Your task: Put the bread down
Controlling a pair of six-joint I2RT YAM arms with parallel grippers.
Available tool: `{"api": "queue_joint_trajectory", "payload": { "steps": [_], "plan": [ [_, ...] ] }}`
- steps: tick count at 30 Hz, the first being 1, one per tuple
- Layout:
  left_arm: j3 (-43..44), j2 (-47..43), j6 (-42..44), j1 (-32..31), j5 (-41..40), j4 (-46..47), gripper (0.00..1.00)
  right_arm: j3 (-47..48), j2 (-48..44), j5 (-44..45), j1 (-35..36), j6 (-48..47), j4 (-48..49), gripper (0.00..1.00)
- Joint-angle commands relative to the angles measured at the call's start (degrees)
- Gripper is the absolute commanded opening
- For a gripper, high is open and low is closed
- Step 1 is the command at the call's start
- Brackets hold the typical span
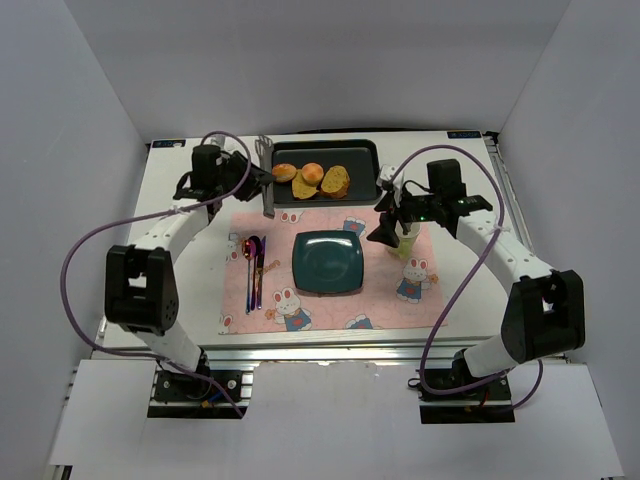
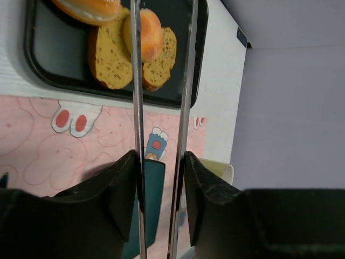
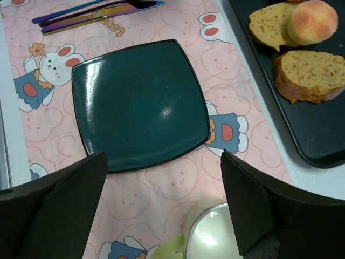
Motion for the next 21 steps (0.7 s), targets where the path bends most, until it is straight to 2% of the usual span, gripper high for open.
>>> {"api": "queue_joint_trajectory", "payload": {
  "steps": [1, 4, 7, 21],
  "plan": [
    [6.4, 2.4, -4.0, -1.5, 2.4, -7.7, 0.49, -0.9, -2.9, -1.1, -1.4, 0.2, 2.3, 0.9],
    [12.8, 5.5, 1.9, -2.9, 1.0, -16.5, 0.5, -1.1, -3.0, -1.5, -2.2, 0.5, 2.4, 0.89],
    [16.2, 7.6, 5.2, -4.0, 0.4, -20.8, 0.5, -1.5, -3.2, -1.7, -2.6, 0.8, 2.8, 0.9],
    [23.0, 13.3, 10.0, -6.9, -4.0, -28.6, 0.51, -2.1, -3.0, -1.9, -3.1, 1.0, 3.3, 0.89]
  ]
}}
